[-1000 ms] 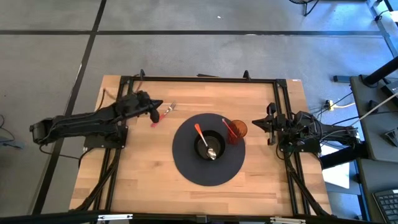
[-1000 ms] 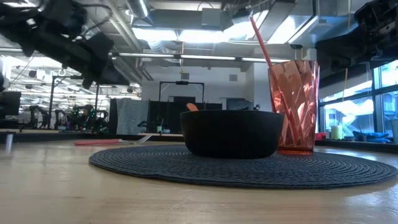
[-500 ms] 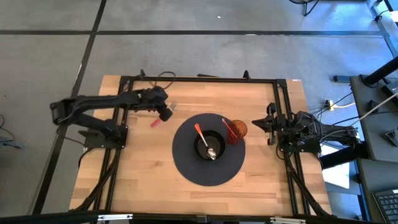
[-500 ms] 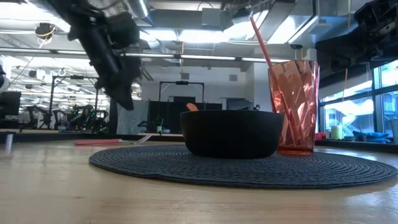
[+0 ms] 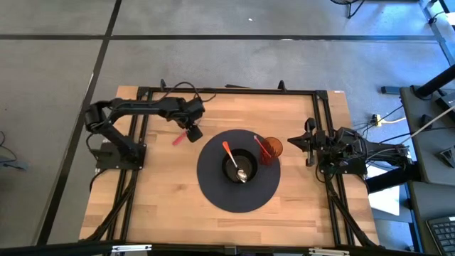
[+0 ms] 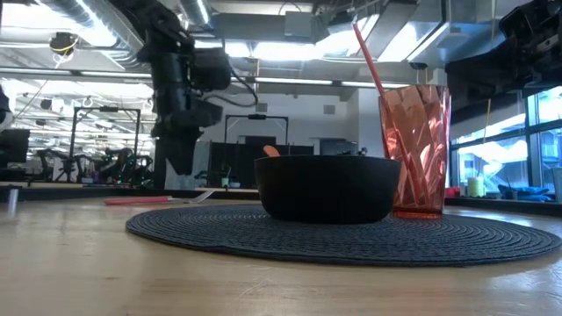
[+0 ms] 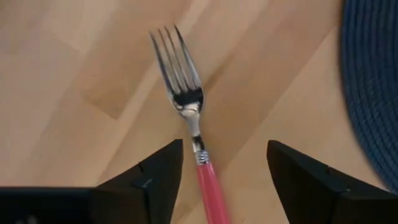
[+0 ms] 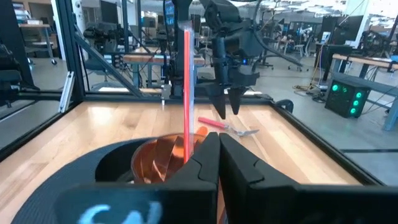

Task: Pick & Place Utensil
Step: Put the pink fork on the black bowl beside the orange spoon

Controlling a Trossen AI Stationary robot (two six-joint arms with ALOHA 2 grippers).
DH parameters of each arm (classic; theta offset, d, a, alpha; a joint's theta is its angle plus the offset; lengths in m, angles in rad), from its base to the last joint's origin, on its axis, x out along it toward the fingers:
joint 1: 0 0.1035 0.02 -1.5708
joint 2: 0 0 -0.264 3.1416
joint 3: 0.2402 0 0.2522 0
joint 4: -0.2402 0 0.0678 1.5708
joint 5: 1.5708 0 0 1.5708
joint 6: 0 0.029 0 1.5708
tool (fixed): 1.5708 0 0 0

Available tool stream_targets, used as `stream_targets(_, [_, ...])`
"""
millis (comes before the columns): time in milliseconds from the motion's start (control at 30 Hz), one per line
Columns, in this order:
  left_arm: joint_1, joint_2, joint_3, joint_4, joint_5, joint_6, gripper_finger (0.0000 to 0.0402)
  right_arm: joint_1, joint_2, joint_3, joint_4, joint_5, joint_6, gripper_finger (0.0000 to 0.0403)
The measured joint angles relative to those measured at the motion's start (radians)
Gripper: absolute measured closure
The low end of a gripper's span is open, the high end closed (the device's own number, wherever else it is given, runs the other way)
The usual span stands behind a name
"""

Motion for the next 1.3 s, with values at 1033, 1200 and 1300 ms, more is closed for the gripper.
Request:
stream_targets(1033, [0.087, 0.234, 0.007, 0.005, 0.057, 0.072, 0.0201, 0.0, 0.0, 0.0, -0.026, 0.0, -0.007, 0.0398])
stream_targets(1200, [0.085, 0.232, 0.004, 0.017, 0.049, 0.099, 0.0227, 0.0, 0.0, 0.0, -0.027, 0.0, -0.007, 0.0398])
stream_targets(1300, [0.08, 0.232, 0.003, 0.02, 0.049, 0.111, 0.0262, 0.0, 0.0, 0.0, -0.027, 0.0, -0.007, 0.0398])
